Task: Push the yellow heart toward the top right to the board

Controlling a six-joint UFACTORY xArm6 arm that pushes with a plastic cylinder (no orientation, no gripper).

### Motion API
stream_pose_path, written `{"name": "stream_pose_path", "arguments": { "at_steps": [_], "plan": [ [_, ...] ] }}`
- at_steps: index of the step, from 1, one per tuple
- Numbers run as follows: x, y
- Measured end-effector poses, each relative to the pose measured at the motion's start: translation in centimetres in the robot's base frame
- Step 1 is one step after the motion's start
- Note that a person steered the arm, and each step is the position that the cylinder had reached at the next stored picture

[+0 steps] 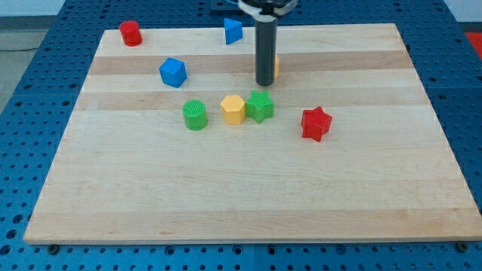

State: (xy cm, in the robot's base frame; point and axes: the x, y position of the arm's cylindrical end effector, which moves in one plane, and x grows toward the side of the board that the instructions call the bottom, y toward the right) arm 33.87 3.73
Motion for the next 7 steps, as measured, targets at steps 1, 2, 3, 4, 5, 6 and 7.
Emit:
{"name": "stream_pose_path", "arguments": {
  "at_steps": [1,2,3,4,5,6,7],
  "plan": [
    [-1.4,1.5],
    [0.0,-2.7],
    [-1.2,-6.6],
    [-3.5,-4.6],
    [-4.5,0.3],
    [-6.0,5.1],
    [-6.9,7.2]
  ]
}}
